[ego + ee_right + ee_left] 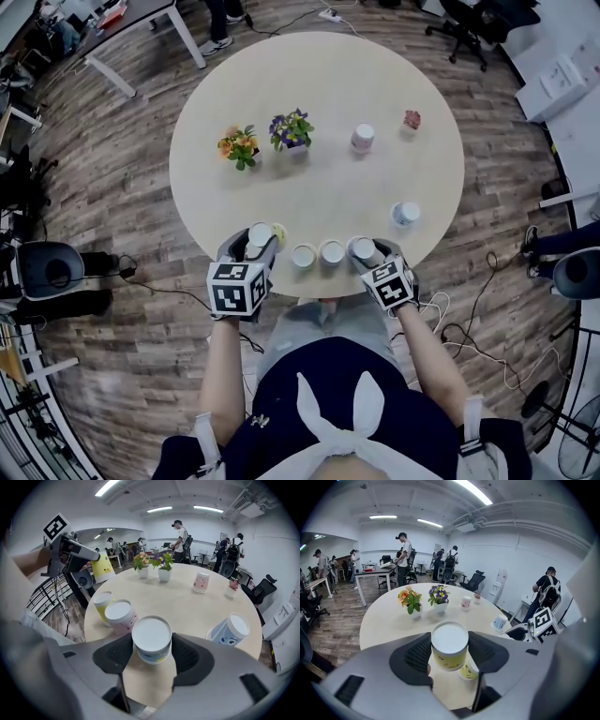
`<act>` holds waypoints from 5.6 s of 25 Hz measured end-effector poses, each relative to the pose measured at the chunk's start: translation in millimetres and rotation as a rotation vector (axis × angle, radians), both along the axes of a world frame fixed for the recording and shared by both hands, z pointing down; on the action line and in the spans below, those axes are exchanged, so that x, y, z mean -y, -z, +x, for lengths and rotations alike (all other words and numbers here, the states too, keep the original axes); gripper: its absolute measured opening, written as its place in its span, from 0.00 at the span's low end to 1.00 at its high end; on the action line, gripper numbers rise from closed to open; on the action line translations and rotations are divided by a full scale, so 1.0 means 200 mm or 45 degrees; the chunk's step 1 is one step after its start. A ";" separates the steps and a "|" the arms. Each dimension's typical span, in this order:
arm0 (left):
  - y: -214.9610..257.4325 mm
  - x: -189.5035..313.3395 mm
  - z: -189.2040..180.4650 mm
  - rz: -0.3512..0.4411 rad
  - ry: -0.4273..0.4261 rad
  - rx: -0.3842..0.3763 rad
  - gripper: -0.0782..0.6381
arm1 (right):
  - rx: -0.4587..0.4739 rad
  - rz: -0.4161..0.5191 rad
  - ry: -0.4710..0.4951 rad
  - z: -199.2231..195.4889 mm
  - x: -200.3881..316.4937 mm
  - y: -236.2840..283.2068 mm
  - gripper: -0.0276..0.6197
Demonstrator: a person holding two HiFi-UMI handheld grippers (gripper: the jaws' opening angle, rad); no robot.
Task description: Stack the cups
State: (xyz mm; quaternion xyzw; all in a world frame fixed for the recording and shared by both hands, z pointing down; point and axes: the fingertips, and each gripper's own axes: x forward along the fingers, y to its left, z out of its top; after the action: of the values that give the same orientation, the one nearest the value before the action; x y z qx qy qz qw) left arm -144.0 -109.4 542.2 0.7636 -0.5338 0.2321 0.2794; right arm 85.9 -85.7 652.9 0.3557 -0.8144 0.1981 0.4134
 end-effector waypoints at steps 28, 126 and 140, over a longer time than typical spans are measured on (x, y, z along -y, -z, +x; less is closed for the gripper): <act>0.10 -0.01 0.16 0.072 -0.143 -0.002 0.47 | 0.088 0.058 -0.050 -0.01 -0.01 0.16 0.49; -0.05 -0.17 0.66 0.068 -0.536 0.152 0.50 | 0.032 0.078 -0.441 0.64 0.53 0.04 0.51; 0.10 -0.13 0.63 0.078 -0.408 -0.148 0.50 | 0.074 0.094 -0.479 0.68 0.55 0.07 0.43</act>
State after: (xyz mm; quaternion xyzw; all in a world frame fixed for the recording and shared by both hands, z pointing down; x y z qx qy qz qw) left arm -17.9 -83.8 521.6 0.8592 -0.3949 0.2127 0.2459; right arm 221.9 -196.6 638.9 0.5107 -0.7518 0.2522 0.3322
